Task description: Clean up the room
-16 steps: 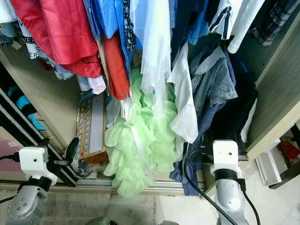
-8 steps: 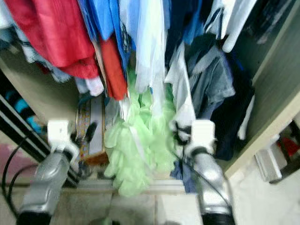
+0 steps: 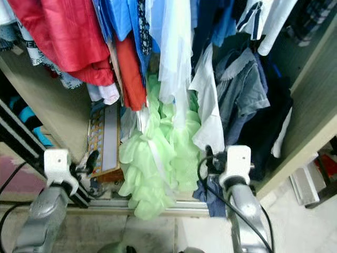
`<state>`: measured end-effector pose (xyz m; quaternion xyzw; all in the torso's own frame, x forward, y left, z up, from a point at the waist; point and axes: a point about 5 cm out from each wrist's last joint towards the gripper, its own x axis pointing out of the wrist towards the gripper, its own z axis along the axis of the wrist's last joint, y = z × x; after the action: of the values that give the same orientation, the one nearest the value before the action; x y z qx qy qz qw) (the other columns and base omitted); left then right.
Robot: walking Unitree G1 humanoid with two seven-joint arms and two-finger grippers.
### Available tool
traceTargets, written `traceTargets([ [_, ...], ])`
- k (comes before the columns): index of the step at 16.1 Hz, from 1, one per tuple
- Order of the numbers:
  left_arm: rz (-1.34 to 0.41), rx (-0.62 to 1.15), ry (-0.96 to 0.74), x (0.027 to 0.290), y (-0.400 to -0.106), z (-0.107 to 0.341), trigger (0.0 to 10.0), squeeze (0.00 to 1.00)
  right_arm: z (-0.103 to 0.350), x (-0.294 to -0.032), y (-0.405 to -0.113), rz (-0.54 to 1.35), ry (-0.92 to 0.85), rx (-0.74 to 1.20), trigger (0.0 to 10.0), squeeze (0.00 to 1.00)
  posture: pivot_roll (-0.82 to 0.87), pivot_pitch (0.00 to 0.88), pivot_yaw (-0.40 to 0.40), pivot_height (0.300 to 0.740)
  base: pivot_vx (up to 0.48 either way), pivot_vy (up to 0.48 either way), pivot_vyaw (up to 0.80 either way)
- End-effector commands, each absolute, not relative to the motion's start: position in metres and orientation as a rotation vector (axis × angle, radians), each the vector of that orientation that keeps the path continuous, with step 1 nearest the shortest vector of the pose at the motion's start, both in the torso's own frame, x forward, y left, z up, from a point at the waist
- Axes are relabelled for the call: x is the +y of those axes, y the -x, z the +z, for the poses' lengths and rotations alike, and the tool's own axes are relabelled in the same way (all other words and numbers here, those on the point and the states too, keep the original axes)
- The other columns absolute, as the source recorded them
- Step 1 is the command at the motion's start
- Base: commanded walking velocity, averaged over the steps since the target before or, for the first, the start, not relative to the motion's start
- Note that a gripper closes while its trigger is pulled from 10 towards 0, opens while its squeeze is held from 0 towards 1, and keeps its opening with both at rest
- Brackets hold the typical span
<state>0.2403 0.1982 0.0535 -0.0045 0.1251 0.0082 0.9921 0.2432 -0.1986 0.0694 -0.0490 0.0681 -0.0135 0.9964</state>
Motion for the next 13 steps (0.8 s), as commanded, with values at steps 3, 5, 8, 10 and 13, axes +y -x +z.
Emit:
traceTargets([
  [3, 0.089, 0.178, -0.051, 0.207, -0.252, 0.068, 10.0, 0.00, 0.079, -0.188, -0.254, 0.020, 0.099, 0.099, 10.0, 0.00, -0.01, 0.000, -0.006, 0.740, 0.000, 0.000, 0.80],
  [5, 0.082, 0.179, -0.051, 0.206, -0.259, 0.071, 10.0, 0.00, 0.083, -0.184, -0.262, 0.030, 0.091, 0.085, 10.0, 0.00, -0.02, 0.000, -0.005, 0.740, 0.000, 0.000, 0.80],
  [8, 0.115, 0.242, -0.001, 0.206, -0.251, 0.056, 10.0, 0.00, 0.080, -0.181, -0.264, 0.029, 0.089, 0.093, 10.0, 0.00, -0.01, 0.000, 0.005, 0.740, 0.000, 0.000, 0.80],
  [10, 0.072, 0.214, -0.027, 0.196, -0.251, 0.060, 10.0, 0.00, 0.079, -0.177, -0.265, 0.037, 0.074, 0.096, 10.0, 0.00, -0.01, 0.000, 0.004, 0.740, 0.000, 0.000, 0.80],
  [13, 0.037, 0.196, -0.069, 0.193, -0.258, 0.065, 10.0, 0.00, 0.079, -0.177, -0.270, 0.029, 0.061, 0.092, 10.0, 0.00, 0.01, 0.000, -0.003, 0.740, 0.000, 0.000, 0.80],
])
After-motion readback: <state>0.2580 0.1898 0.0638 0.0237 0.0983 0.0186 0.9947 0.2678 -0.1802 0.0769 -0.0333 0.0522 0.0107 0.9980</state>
